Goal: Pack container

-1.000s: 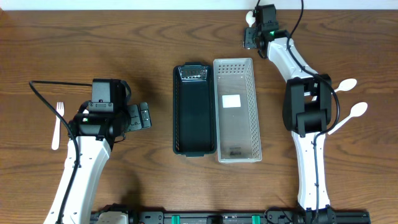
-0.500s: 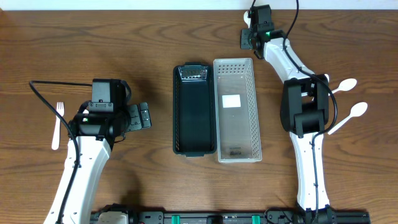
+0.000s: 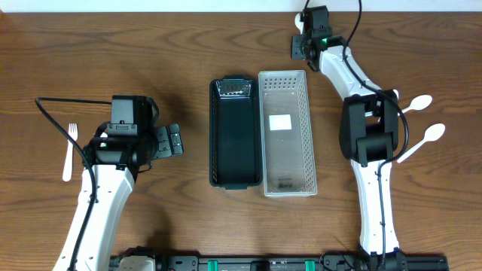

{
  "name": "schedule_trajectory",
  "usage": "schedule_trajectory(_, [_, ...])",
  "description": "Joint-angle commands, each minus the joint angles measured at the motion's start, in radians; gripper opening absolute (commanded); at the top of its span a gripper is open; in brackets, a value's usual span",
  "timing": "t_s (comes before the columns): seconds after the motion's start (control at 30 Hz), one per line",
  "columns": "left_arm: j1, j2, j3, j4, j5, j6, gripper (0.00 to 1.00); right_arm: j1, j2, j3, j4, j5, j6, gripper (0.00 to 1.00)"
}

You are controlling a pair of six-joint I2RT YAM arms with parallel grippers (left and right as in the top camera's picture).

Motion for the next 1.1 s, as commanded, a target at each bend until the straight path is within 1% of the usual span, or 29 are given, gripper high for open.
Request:
schedule_trajectory(0.0, [-0.003,0.0,0.013,-0.003,-0.011,-0.014,0.98,-0.011,-0.051,0.005,-0.028,-0.013,-0.023,0.01])
schedule_trajectory(0.27, [-0.003,0.0,0.013,-0.003,-0.011,-0.014,0.98,-0.05,-0.123,0.005,-0.087,-0.013,-0.034,0.01])
schedule_trajectory(0.43, [-0.003,0.0,0.013,-0.003,-0.011,-0.014,0.98,-0.062,-0.158,0.005,-0.138,-0.012,-0.072,0.01])
schedule_trajectory(0.6, [-0.003,0.0,0.013,-0.003,-0.011,-0.014,0.98,-0.059,-0.235,0.005,-0.235,-0.013,-0.097,0.01])
schedule_trajectory(0.73, [-0.003,0.0,0.013,-0.003,-0.011,-0.014,0.98,-0.057,-0.343,0.005,-0.369,-0.014,-0.093,0.01])
schedule_trajectory(0.87, [-0.003,0.0,0.013,-0.003,-0.011,-0.014,0.98,-0.042,-0.468,0.005,-0.552,-0.022,-0.052,0.01])
schedule_trajectory(1.07, [-0.003,0.0,0.013,-0.003,-0.011,-0.014,0.98,0.019,-0.61,0.005,-0.817,-0.084,0.062,0.01])
